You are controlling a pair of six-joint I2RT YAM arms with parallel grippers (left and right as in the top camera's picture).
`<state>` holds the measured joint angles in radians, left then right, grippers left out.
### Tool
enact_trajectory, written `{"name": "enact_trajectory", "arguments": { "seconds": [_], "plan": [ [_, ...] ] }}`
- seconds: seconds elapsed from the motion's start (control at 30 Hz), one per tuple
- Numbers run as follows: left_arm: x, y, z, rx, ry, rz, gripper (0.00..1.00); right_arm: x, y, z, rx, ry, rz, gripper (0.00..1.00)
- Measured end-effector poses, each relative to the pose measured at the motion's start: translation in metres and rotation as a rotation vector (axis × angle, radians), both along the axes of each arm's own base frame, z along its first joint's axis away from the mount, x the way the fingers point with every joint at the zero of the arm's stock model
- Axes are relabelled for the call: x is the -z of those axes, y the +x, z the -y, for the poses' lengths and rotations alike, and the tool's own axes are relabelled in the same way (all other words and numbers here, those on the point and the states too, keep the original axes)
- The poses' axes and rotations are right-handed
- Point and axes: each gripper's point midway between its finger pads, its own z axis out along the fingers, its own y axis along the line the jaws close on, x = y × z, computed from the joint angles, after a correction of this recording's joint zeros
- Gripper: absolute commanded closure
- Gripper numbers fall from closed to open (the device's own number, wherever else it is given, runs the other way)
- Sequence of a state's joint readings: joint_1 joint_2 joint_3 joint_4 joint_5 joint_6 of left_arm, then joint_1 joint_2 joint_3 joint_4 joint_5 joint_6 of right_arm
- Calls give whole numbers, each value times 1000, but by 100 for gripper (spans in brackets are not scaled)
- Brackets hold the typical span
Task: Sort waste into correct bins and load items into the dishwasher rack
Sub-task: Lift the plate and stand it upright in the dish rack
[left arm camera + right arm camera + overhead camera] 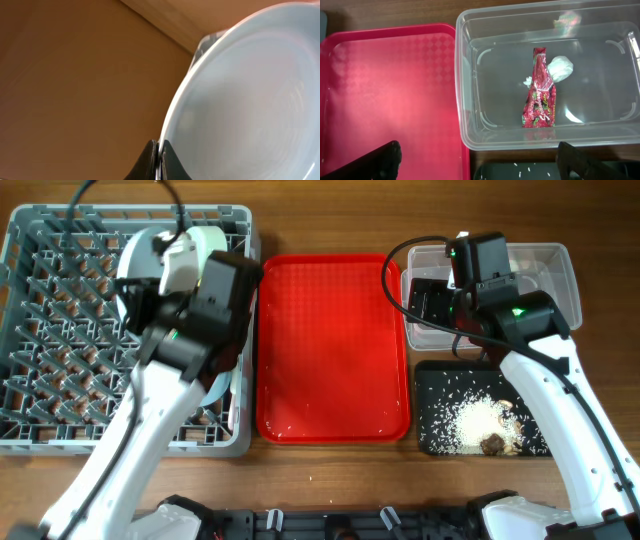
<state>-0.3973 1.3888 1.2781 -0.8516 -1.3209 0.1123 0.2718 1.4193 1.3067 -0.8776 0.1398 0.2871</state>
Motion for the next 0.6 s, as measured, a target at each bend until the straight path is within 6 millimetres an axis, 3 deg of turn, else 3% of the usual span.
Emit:
{"name": "enact_trajectory", "arguments": {
  "seconds": [0.1, 0.2, 0.4, 0.5, 0.6],
  "plan": [
    [32, 18, 1, -13, 70, -144, 96, 0, 0, 0, 0, 0, 0, 0],
    [45, 24, 3, -10, 94, -197, 96, 0, 0, 0, 0, 0, 0, 0],
    [52, 27, 5, 4, 74, -217, 96, 0, 0, 0, 0, 0, 0, 0],
    [60, 26, -15, -54, 76, -242, 96, 0, 0, 0, 0, 0, 0, 1],
    [61, 27, -19, -67, 85, -249, 96, 0, 0, 0, 0, 0, 0, 1]
  ]
}}
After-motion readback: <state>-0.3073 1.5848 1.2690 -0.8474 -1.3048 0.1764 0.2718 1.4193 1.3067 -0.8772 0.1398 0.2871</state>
